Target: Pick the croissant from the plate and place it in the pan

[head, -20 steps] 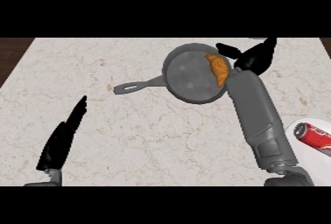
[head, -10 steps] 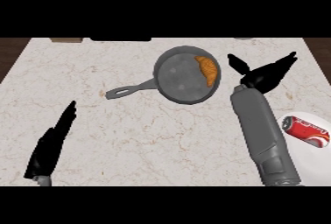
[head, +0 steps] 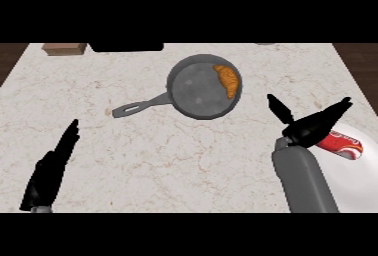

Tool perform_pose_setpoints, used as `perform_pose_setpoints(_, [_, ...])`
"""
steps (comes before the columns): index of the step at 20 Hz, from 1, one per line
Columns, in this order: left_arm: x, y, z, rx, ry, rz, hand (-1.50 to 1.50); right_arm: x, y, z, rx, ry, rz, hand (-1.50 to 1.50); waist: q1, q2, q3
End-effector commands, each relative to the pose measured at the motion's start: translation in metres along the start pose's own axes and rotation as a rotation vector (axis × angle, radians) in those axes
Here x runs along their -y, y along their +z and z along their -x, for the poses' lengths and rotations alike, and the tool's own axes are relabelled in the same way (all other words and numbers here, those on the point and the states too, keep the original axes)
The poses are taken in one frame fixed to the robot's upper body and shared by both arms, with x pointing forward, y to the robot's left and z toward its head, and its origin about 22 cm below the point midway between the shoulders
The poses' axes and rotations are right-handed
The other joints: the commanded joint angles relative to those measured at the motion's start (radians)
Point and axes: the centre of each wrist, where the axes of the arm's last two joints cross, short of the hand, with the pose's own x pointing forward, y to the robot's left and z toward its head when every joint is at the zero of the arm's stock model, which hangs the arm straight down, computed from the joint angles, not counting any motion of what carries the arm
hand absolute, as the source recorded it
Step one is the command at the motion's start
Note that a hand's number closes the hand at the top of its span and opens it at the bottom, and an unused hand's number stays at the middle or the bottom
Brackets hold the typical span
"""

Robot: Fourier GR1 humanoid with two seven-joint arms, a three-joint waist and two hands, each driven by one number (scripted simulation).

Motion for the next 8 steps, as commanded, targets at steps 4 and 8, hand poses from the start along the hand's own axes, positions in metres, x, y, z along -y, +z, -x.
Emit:
perform_pose_setpoints(4, [-0.007, 0.008, -0.001, 0.002, 0.01, -0.007, 0.0, 0.081, 0.022, 0.024, 0.005, -0.037, -0.015, -1.5, -0.018, -0.002, -0.001])
perform_pose_setpoints(8, [0.003, 0.004, 0.0, 0.019, 0.013, 0.013, 0.0, 0.145, 0.033, 0.03, -0.001, -0.024, -0.002, -1.5, -0.002, 0.011, 0.0])
